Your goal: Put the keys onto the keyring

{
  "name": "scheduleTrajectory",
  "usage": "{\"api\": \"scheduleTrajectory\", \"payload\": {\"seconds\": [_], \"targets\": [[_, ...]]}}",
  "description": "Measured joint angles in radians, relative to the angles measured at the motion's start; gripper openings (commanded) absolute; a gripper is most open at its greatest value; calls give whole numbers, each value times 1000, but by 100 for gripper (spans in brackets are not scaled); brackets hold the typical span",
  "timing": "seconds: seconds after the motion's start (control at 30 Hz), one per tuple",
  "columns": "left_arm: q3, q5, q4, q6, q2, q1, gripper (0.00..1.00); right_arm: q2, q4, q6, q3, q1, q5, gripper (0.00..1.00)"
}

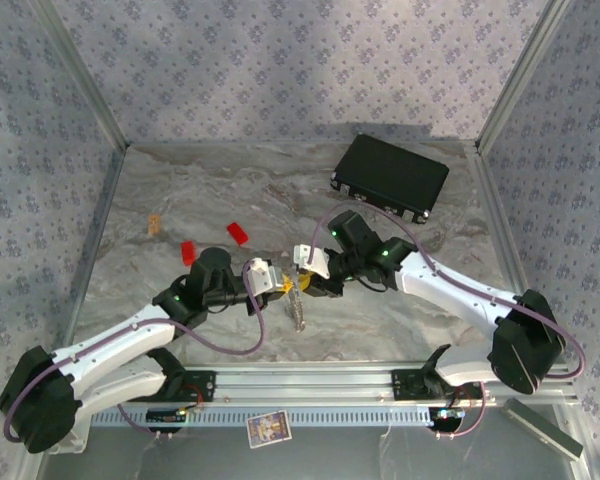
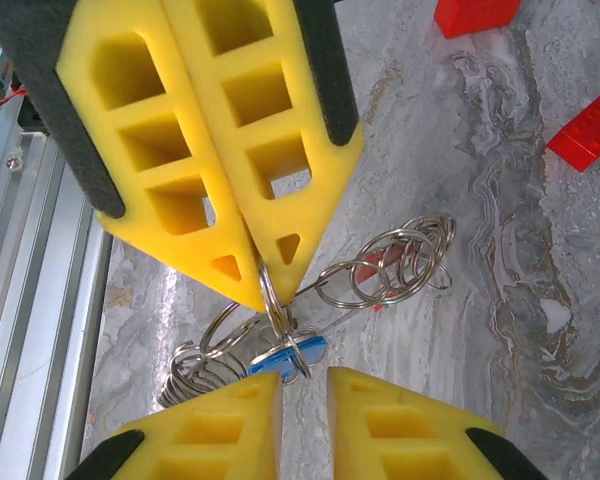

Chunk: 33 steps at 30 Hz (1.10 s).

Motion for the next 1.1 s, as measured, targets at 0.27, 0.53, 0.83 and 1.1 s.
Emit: {"api": "scheduleTrajectory", "payload": {"seconds": [0.27,0.53,0.83,1.1], "targets": [[0,4,0,0,0,0,0,0,14,2,-1,-5,-6,7],[0,15,7,0,-1,0,0,0,23,9,-1,-5,-19,22],[0,19,8,0,-9,0,0,0,26,13,-2,-5,-29,0],[0,26,22,-5,-14,0,0,8,27,12,-3,-8,-30,4]]}}
